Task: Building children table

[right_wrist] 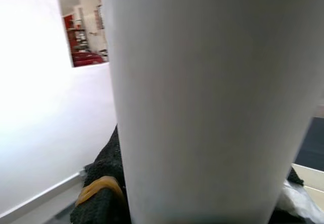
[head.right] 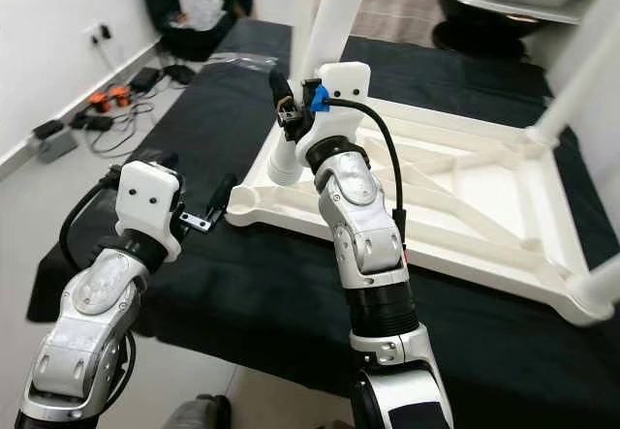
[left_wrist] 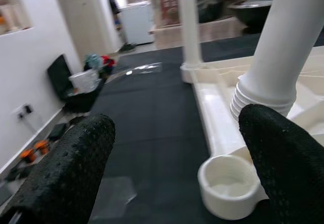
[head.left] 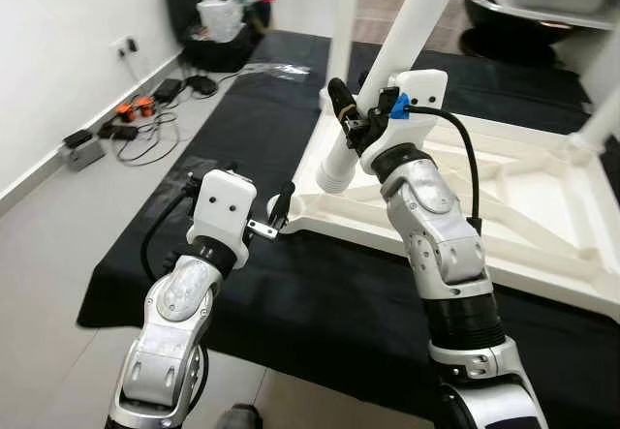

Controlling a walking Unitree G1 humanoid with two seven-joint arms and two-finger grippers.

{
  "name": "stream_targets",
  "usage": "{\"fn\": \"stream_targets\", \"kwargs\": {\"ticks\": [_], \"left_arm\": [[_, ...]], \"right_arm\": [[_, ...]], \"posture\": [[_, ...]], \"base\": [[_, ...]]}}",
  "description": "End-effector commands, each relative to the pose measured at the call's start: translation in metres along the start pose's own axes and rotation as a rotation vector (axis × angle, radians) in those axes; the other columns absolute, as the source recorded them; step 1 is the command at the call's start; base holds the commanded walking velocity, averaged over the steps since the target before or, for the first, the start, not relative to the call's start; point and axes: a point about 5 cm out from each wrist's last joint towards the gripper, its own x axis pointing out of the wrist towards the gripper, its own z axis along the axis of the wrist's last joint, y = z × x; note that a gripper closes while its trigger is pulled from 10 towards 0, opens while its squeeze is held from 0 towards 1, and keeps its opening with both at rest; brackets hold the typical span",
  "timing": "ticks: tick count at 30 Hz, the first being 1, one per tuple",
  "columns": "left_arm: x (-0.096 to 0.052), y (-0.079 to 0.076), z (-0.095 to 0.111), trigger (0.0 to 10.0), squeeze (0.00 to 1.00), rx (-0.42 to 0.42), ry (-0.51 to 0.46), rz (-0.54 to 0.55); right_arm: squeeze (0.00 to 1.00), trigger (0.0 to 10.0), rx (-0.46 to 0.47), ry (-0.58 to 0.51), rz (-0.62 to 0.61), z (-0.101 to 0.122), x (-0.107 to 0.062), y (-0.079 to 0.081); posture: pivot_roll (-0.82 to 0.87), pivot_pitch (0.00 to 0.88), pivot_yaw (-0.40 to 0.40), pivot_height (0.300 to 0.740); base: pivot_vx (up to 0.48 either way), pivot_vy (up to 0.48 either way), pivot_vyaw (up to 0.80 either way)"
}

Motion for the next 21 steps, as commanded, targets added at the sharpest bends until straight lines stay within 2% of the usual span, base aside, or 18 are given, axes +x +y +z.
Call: {"fn": "stream_targets", "kwargs": {"ticks": [1,9,12,21], "left_arm": [[-0.0023,0.0003,-0.0001,10.0,0.0,-0.02,0.015,0.019],[-0.0036,0.0034,0.001,10.0,0.0,-0.037,0.024,0.049],[-0.0034,0.0052,0.0011,10.0,0.0,-0.052,0.031,0.065],[-0.0042,0.006,0.0007,10.0,0.0,-0.055,0.044,0.07]], "right_arm": [[0.0,10.0,-0.009,-0.016,0.01,0.0015,0.0008,0.0028],[0.0,10.0,-0.025,-0.004,0.006,-0.0001,0.0005,0.0033],[0.0,10.0,-0.019,0.001,0.006,-0.0006,0.0011,0.0035],[0.0,10.0,-0.016,-0.003,-0.012,-0.0006,0.0016,0.0014]], "posture": [[0.04,0.068,-0.058,0.74],[0.04,0.064,-0.058,0.74],[0.04,0.061,-0.061,0.74],[0.04,0.052,-0.057,0.74]], "base": [[0.0,0.0,0.8],[0.0,0.0,0.8],[0.0,0.0,0.41],[0.0,0.0,0.0]]}}
